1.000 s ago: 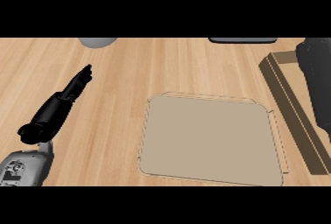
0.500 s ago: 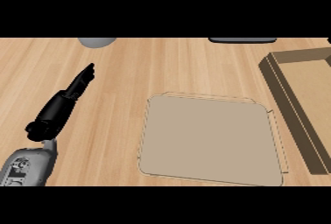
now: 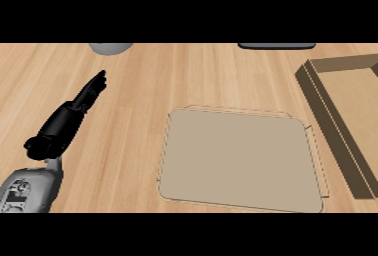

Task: Pick the bell pepper from the tray and place it in the cardboard box

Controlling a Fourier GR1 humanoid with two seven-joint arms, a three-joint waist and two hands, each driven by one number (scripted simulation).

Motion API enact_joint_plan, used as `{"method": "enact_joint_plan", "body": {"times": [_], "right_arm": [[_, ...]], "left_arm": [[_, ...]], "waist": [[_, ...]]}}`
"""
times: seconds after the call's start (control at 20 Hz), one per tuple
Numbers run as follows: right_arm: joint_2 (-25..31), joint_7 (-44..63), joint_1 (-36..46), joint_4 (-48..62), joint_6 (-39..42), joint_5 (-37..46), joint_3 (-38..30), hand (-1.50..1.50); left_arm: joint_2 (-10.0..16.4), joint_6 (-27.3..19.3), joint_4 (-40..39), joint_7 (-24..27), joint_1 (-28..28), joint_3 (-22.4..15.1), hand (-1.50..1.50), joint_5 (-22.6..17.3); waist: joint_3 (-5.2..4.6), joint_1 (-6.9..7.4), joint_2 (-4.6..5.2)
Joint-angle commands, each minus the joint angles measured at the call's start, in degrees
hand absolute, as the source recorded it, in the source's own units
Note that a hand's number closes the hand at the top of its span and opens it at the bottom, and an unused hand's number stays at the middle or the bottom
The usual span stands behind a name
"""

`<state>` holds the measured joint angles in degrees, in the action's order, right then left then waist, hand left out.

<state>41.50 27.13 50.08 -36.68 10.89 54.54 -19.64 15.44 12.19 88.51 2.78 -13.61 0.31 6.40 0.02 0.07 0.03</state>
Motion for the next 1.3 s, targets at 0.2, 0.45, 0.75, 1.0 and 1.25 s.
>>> {"method": "enact_joint_plan", "body": {"times": [0.2, 0.45, 0.75, 1.0, 1.25], "right_arm": [[2.9, -10.5, -4.4, 5.5, 8.9, -5.3, -2.5, -1.50], [2.5, -18.6, -3.7, 3.5, 3.4, -8.9, -5.5, -1.50], [-0.2, -21.9, 0.7, -0.9, -9.7, -24.6, -23.5, -1.50], [-1.1, -23.5, -2.2, 1.3, -18.0, -31.8, -33.6, -1.50], [3.5, -30.5, -9.0, 1.5, -14.8, -37.4, -37.9, -1.50]], "left_arm": [[-2.6, -1.7, 0.6, 1.3, 1.9, -1.5, 0.00, 1.9], [0.0, 1.3, 3.6, -1.2, 2.4, 0.5, 0.00, -0.4], [-0.7, 0.0, 0.0, 0.0, 1.6, 1.2, 0.00, 0.1], [1.2, 2.2, 0.6, 2.6, 3.4, 1.9, 0.00, -0.6], [-0.5, 0.5, 0.6, -0.7, -0.4, 1.3, 0.00, 0.7]], "waist": [[0.01, 0.11, 0.05], [0.06, 0.77, -0.06], [0.23, -1.19, -0.51], [0.12, 0.13, 0.19], [0.07, -0.38, 0.12]]}}
